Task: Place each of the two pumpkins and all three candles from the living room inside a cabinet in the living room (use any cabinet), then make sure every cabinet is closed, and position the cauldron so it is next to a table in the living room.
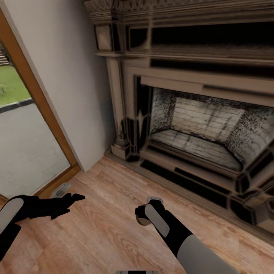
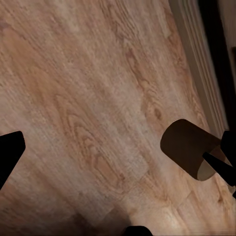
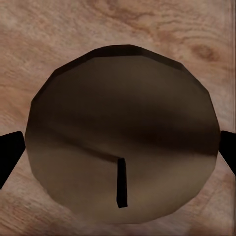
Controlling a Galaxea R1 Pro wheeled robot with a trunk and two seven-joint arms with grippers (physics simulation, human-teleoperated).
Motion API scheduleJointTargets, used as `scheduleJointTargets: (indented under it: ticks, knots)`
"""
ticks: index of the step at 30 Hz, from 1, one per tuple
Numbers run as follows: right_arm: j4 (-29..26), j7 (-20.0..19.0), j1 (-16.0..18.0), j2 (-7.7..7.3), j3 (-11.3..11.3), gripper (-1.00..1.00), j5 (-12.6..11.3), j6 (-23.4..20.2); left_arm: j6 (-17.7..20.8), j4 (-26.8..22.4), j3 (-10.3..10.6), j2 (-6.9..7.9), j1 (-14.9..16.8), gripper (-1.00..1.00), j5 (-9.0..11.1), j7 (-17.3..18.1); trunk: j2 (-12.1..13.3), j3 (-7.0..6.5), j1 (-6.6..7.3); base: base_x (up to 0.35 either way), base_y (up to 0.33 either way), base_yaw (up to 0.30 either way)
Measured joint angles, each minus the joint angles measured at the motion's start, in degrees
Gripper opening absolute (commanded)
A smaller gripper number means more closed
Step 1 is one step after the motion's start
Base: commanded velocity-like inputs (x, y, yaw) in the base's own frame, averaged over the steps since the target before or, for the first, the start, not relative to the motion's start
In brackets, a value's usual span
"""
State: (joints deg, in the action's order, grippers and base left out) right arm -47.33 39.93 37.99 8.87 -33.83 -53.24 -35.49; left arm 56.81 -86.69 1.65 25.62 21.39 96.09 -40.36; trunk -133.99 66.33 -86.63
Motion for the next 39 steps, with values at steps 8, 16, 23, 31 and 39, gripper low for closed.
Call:
scheduleJointTargets:
  ticks: [8, 16, 23, 31, 39]
  knots:
    - [0.0, -0.1, 0.0, -0.28, 0.0, -1.00, -1.4, 0.0, 0.0, 0.0, 0.0, 0.00, 0.0, 1.00, 0.0, 0.0, 0.0, -0.07, 0.00, 0.000, 0.000, -0.281]
    - [-0.1, -0.3, 0.0, -0.44, 0.0, -1.00, -3.3, 0.1, 0.0, 0.0, 0.1, 0.00, 0.0, 1.00, 0.0, 0.0, 0.0, -0.25, 0.00, 0.000, 0.000, -0.281]
    - [-0.1, -0.4, 0.0, -0.51, 0.0, -1.00, -3.5, 0.0, 0.0, 0.0, 0.1, -0.03, 0.0, 1.00, 0.0, 0.0, 0.0, -0.41, 0.00, 0.000, 0.000, -0.281]
    - [-0.1, -0.3, 0.0, -0.51, 0.0, -1.00, -3.5, 0.0, 0.0, 0.0, 0.0, 0.00, 0.0, 1.00, 0.0, 0.0, 0.0, -0.68, 0.00, 0.000, 0.000, -0.280]
    - [-0.1, -0.3, 0.0, -0.45, 0.0, -1.00, -3.5, 0.0, 0.0, 0.0, -0.1, 0.00, 0.0, 1.00, 0.0, 0.0, 0.0, -0.98, -0.03, -0.164, 0.000, -0.268]
